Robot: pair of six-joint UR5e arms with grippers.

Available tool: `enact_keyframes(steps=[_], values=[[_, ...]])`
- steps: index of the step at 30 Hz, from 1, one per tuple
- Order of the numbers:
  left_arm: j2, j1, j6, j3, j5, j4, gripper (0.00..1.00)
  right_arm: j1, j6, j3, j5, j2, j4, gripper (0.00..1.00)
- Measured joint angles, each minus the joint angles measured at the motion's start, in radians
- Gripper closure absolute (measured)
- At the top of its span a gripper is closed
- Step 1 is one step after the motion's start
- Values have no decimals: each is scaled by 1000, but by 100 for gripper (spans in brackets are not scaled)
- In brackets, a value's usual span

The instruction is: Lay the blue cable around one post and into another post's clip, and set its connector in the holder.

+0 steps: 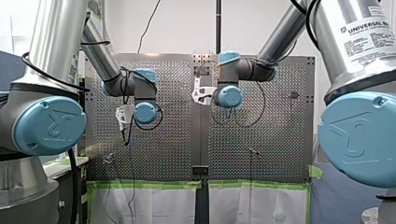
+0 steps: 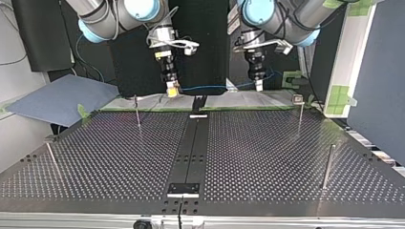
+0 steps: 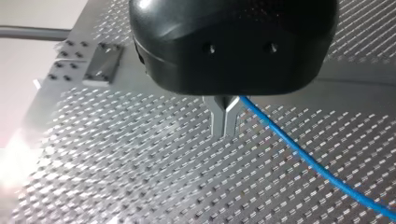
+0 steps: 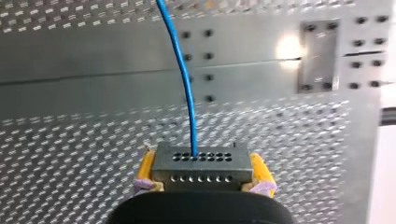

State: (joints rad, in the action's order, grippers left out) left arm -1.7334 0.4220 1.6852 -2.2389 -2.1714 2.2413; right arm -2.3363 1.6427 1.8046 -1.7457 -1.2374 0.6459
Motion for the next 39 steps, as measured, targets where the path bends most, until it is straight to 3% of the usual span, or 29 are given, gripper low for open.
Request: enact_keyframes(steps=[7, 24, 31, 39], values=[[64, -64, 17, 17, -1, 25, 98, -4, -13, -57, 21, -62, -26, 100], [216, -208, 83, 56, 0, 65, 98, -30, -16, -125, 49, -206, -47, 100], [276, -245, 115, 82, 1, 109, 98, -54, -18, -149, 63, -176, -54, 100], [291, -282, 140, 114, 3, 152, 98, -89, -24, -174, 71, -113, -44, 100]])
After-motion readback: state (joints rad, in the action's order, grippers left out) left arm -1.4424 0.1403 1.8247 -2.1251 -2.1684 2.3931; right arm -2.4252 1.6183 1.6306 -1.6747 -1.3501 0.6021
